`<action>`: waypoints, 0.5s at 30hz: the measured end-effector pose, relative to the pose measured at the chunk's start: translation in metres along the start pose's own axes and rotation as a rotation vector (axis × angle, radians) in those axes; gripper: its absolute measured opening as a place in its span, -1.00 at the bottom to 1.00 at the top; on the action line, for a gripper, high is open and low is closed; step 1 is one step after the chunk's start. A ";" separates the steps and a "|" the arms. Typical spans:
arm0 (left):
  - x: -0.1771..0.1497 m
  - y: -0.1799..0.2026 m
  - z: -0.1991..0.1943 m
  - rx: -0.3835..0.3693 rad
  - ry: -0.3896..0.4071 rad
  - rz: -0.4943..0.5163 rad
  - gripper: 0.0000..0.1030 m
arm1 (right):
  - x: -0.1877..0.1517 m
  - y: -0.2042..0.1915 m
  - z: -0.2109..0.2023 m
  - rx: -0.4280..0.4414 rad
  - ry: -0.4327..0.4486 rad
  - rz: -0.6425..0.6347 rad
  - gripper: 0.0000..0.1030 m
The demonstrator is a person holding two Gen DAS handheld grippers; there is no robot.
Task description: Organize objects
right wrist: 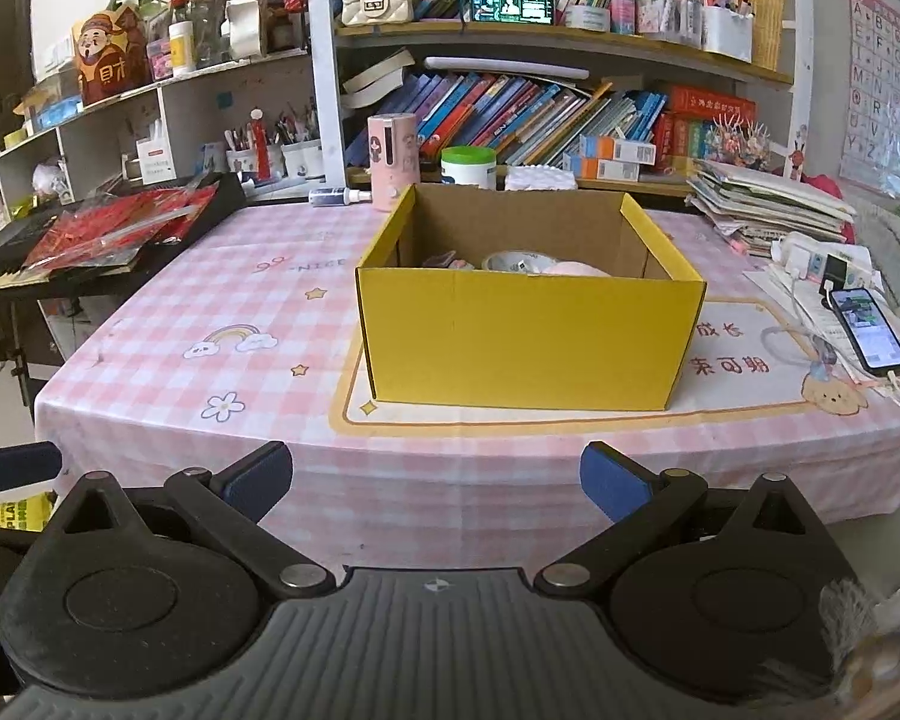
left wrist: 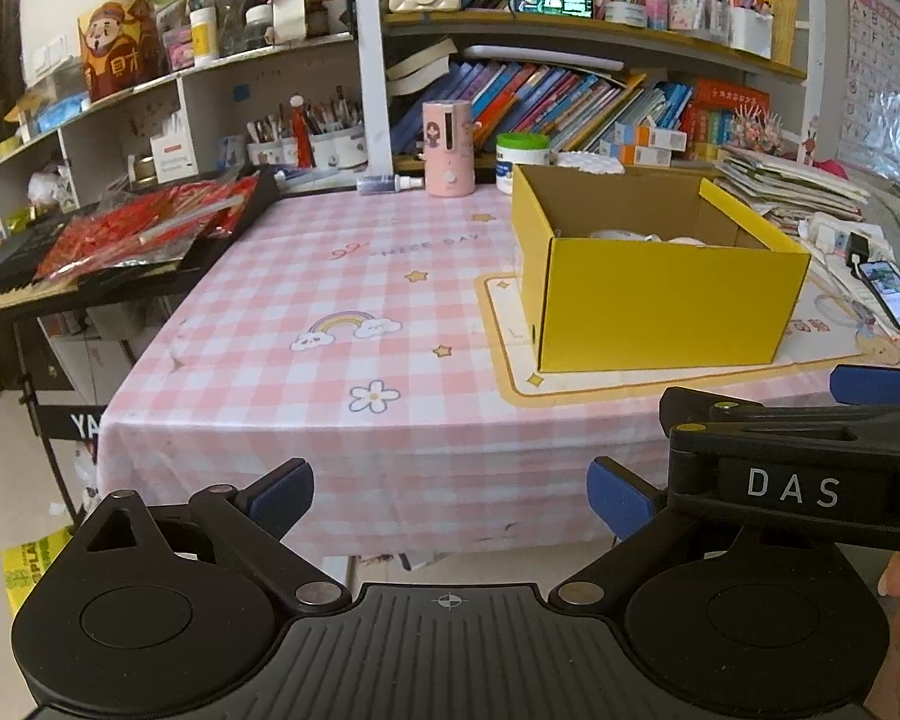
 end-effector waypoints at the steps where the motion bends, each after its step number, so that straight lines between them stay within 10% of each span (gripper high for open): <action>1: 0.000 -0.001 0.000 0.000 -0.004 0.002 0.93 | -0.001 -0.001 0.000 0.000 -0.002 0.001 1.00; 15: -0.003 -0.005 0.003 -0.007 -0.024 -0.012 0.93 | -0.002 -0.005 0.003 0.005 -0.013 0.005 1.00</action>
Point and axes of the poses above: each gripper's, at about its wrist camera, not at the fingertips, and z roughly the way its jaws point, y to its right, x to its top, the point moved 10 cm from there along z, roughly the way its jaws point, and after that the axes turned 13 degrees about -y, right-handed, at the moved point
